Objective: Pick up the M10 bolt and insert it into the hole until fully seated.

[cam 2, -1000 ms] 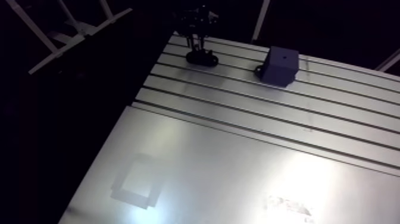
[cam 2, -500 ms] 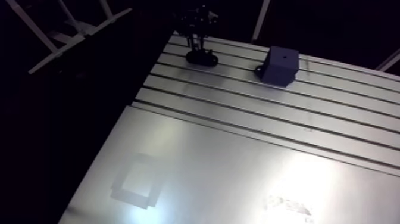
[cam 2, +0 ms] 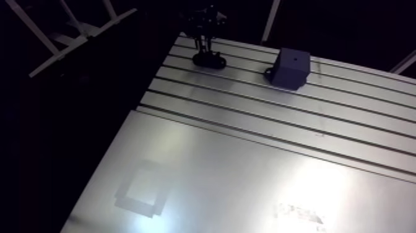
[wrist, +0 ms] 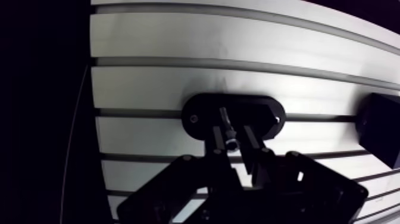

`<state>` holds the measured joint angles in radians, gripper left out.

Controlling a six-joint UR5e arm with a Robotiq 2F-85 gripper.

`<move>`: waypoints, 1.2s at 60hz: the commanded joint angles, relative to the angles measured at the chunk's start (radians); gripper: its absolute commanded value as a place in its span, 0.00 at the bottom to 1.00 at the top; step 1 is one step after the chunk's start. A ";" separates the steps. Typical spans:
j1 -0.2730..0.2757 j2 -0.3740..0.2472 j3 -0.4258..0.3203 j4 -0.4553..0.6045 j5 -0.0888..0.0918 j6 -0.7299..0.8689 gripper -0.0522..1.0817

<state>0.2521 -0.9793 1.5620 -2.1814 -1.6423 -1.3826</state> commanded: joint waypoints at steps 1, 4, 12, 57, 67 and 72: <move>-0.001 -0.001 0.002 0.002 0.000 0.000 0.70; -0.002 -0.002 0.001 0.002 0.000 -0.001 0.71; -0.003 -0.003 -0.001 0.004 0.000 -0.002 0.74; -0.014 -0.097 -0.036 0.048 0.002 -0.025 0.83; -0.060 -0.125 -0.065 0.150 0.002 -0.025 0.93; -0.088 -0.147 -0.087 0.210 0.002 -0.025 0.97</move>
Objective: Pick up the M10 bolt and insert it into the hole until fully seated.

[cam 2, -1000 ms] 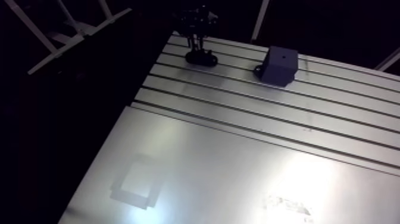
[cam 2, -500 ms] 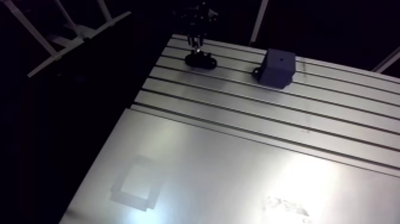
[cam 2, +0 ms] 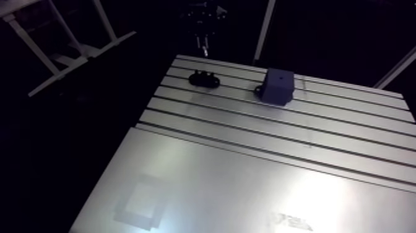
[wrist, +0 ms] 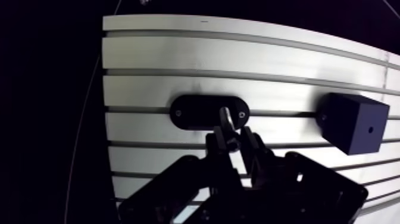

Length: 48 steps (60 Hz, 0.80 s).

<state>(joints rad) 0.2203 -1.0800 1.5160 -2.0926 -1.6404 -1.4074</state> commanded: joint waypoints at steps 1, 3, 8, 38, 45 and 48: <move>-0.056 -0.047 -0.041 0.122 0.000 0.000 0.97; -0.065 -0.053 -0.050 0.140 0.000 0.000 0.98; -0.100 -0.064 -0.078 0.188 0.001 -0.008 0.99; -0.203 -0.053 -0.304 0.521 0.012 -0.106 1.00; -0.230 -0.040 -0.329 0.562 0.009 -0.141 1.00; -0.237 -0.034 -0.333 0.574 0.009 -0.142 1.00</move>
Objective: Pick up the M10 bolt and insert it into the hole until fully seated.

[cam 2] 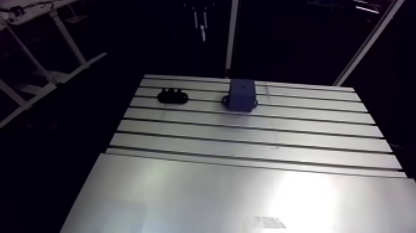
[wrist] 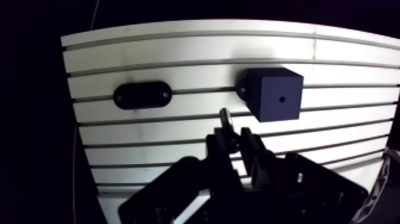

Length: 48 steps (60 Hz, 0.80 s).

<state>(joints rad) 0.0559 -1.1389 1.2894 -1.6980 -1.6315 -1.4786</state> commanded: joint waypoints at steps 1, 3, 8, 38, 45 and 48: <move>-0.077 0.031 -0.115 0.193 -0.001 -0.071 1.00; -0.080 0.039 -0.123 0.206 0.000 -0.071 1.00; -0.096 0.055 -0.134 0.228 0.000 -0.076 1.00; -0.155 0.074 -0.119 0.243 0.000 -0.108 0.99; -0.161 0.084 -0.101 0.237 -0.007 -0.107 1.00; -0.169 0.084 -0.092 0.235 -0.009 -0.107 0.99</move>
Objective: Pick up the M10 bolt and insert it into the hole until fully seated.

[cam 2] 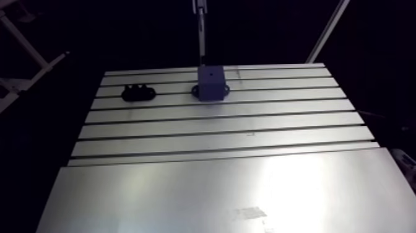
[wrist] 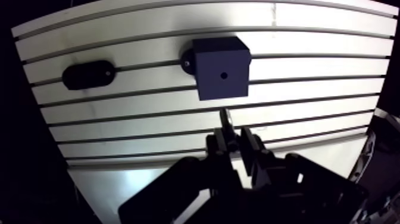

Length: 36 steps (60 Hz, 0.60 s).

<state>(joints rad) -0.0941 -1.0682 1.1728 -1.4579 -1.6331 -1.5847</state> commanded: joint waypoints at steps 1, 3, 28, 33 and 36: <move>-0.019 0.014 0.025 -0.005 -0.008 -0.001 0.99; -0.025 0.014 0.028 -0.006 -0.006 -0.001 1.00; -0.036 0.014 0.095 -0.060 -0.003 0.001 0.99; -0.038 0.014 0.110 -0.081 -0.001 0.001 0.99; -0.038 0.014 0.119 -0.103 0.000 0.001 1.00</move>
<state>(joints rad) -0.1293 -1.0546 1.2574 -1.5105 -1.6355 -1.5830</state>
